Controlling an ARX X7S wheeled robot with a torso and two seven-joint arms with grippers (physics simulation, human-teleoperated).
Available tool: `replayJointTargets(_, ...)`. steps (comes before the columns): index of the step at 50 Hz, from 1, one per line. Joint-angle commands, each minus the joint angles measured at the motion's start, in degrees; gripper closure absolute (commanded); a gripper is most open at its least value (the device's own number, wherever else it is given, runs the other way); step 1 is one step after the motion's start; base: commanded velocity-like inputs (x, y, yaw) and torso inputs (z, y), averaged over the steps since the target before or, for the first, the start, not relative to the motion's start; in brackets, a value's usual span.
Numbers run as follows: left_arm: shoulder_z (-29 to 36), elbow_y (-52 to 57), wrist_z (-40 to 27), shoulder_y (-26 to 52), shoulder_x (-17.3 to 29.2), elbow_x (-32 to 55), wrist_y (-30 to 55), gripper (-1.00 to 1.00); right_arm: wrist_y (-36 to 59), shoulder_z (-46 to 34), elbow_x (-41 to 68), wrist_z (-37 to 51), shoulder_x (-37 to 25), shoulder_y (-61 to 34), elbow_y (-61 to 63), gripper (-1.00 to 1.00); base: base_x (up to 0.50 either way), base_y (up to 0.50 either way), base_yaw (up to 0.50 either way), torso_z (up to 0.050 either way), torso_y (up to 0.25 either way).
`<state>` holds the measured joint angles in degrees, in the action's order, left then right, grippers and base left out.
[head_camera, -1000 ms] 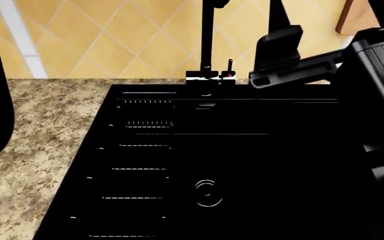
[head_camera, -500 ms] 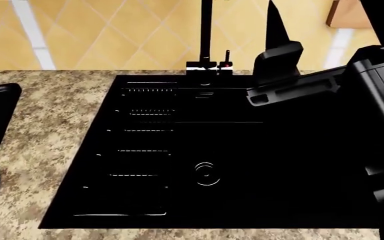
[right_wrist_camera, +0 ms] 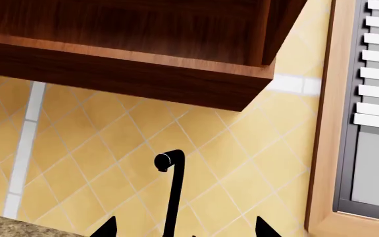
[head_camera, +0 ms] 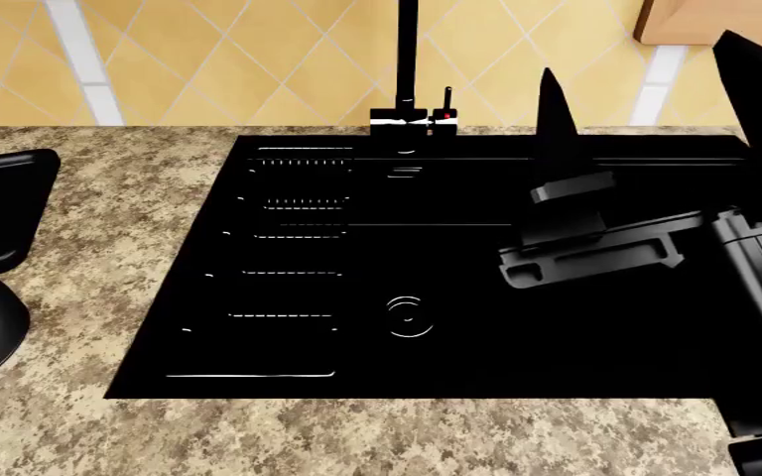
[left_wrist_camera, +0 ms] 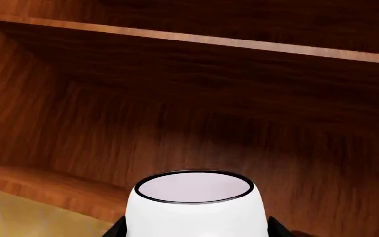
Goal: Pick the kettle from the counter and place it on the tray. Then pick the mug from the cabinet and place it on the tray. Then close the cabinet doors.
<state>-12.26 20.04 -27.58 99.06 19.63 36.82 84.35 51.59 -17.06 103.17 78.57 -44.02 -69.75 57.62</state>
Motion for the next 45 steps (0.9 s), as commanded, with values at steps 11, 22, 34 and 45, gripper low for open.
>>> replayJointTargets(11,-16.8,20.2,-33.1,-31.6,9.7,68.6,-0.9,1.0,21.5,18.5,13.5,11.3,15.2,7.4,2.3,-1.0,0.0,0.46,0.0,0.0,0.0)
replayJointTargets(22,-18.1,22.0,-32.5,-34.9,11.2,69.7,-1.8,1.0,30.0,26.3,15.7,11.3,20.9,12.4,2.3,-1.0,0.0,0.5,0.0,0.0,0.0)
replayJointTargets(34,-22.0,24.4,-27.4,-40.5,9.7,65.4,-0.1,1.0,35.8,31.9,18.0,11.3,24.5,15.5,2.3,-1.0,0.0,0.5,0.0,0.0,0.0)
replayJointTargets(45,-24.3,25.5,-22.9,-43.8,9.0,61.2,0.1,1.0,37.6,32.9,18.1,11.2,26.1,16.5,2.3,-1.0,0.0,0.5,0.0,0.0,0.0)
